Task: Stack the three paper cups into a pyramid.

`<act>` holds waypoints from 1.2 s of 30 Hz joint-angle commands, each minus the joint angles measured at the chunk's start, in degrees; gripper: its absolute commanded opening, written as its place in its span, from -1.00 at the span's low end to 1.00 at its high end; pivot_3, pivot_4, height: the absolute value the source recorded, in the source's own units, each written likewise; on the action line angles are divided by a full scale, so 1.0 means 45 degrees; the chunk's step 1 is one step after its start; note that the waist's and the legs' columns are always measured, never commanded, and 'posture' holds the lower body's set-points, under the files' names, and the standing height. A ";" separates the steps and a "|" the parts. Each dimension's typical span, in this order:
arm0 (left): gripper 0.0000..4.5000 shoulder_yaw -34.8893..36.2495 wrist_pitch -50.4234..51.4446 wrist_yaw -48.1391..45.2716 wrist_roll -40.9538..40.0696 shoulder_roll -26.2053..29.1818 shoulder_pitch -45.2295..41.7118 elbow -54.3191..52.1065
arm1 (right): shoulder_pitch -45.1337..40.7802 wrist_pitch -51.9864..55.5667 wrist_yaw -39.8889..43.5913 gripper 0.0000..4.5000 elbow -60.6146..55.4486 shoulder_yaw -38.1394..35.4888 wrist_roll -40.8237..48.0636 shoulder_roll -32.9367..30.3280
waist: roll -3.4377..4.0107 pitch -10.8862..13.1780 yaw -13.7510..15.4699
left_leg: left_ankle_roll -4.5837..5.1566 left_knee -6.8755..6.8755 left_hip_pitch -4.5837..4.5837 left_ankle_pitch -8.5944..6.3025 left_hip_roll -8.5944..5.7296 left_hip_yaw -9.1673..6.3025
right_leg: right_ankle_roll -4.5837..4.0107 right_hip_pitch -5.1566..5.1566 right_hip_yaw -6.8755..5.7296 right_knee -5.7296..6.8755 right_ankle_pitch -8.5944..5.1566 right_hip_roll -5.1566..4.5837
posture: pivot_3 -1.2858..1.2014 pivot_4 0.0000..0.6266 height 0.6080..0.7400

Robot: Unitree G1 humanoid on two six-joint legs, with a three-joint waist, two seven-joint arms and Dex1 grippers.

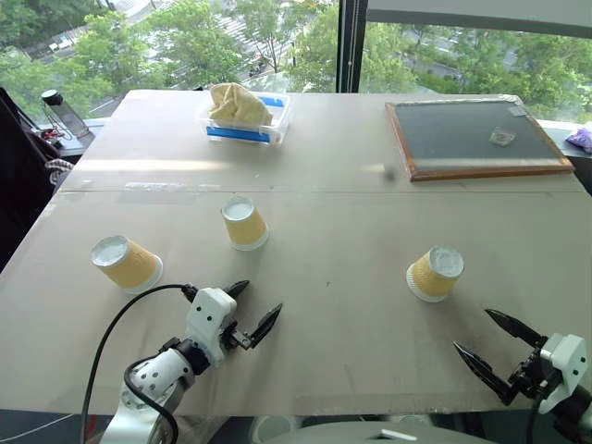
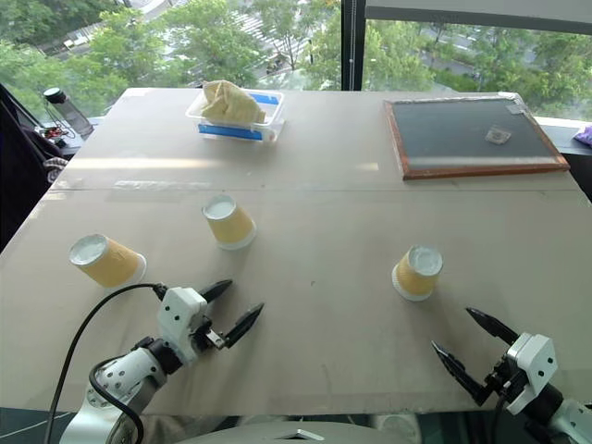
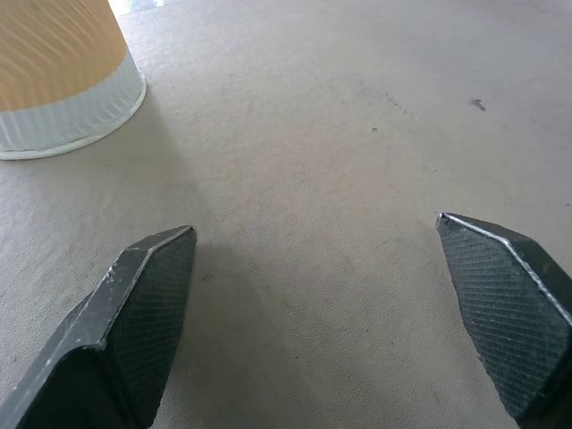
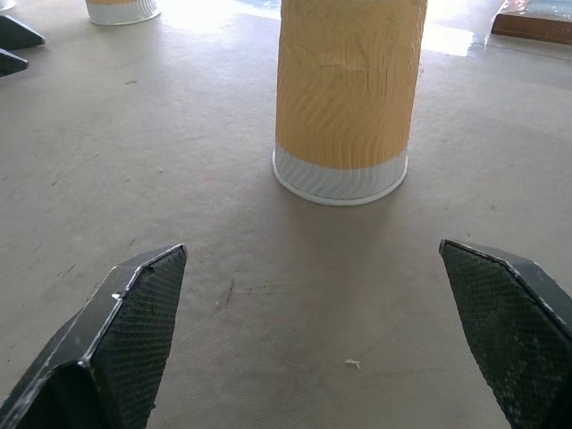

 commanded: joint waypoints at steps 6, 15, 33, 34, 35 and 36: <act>0.96 0.0009 -0.0278 -0.0382 -0.0300 0.0032 0.0407 -0.0275 | -0.0590 0.0900 -0.0654 1.00 -0.1283 0.0014 0.0127 -0.0348 | 0.0005 -0.0001 -0.0009 | 0.0000 0.0000 0.0004 0.0000 0.0000 0.0007 | 0.0001 -0.0003 0.0011 0.0002 0.0001 0.0001 | 0.03 -0.52 1.00; 0.96 0.0125 -0.0368 -0.0453 -0.0341 0.0002 0.0506 -0.0309 | -0.0703 0.1259 -0.0770 1.00 -0.1528 -0.0012 0.0117 -0.0348 | 0.0003 0.0000 0.0014 | 0.0001 -0.0001 -0.0011 0.0000 -0.0003 0.0005 | 0.0000 -0.0011 0.0003 -0.0001 0.0000 0.0000 | 0.03 -0.52 1.00; 0.96 0.0290 0.1358 -0.3545 -0.3394 0.2427 -0.2282 -0.1637 | -0.3124 0.2184 -0.1713 1.00 -0.1657 0.0902 0.0005 -0.0019 | -0.0001 0.0007 0.0027 | 0.0002 0.0009 -0.0012 0.0001 -0.0003 0.0002 | -0.0003 -0.0009 -0.0026 0.0015 0.0002 0.0008 | 0.03 -0.52 1.00; 0.96 0.0257 0.1461 -0.4044 -0.3617 0.2830 -0.2721 -0.1722 | -0.3436 0.2402 -0.1920 1.00 -0.1656 0.1036 -0.0070 0.0007 | 0.0002 0.0009 0.0021 | 0.0002 0.0008 -0.0013 0.0001 -0.0003 0.0003 | -0.0003 -0.0009 -0.0031 0.0015 0.0002 0.0009 | 0.03 -0.52 1.00; 0.96 0.0249 0.1649 -0.4412 -0.3893 0.3146 -0.3157 -0.1765 | -0.3732 0.2558 -0.2042 1.00 -0.1619 0.1156 -0.0116 0.0028 | 0.0007 0.0011 0.0017 | 0.0002 0.0007 -0.0014 0.0001 -0.0003 0.0003 | -0.0004 -0.0010 -0.0028 0.0015 0.0002 0.0009 | 0.03 -0.52 1.00; 0.96 0.0258 0.1948 -0.4683 -0.4241 0.3436 -0.3663 -0.1780 | -0.4059 0.2681 -0.2180 1.00 -0.1562 0.1249 -0.0147 0.0070 | 0.0018 0.0017 0.0009 | 0.0002 0.0006 -0.0017 0.0001 -0.0009 0.0007 | -0.0006 -0.0012 -0.0029 0.0013 0.0003 0.0011 | 0.03 -0.52 1.00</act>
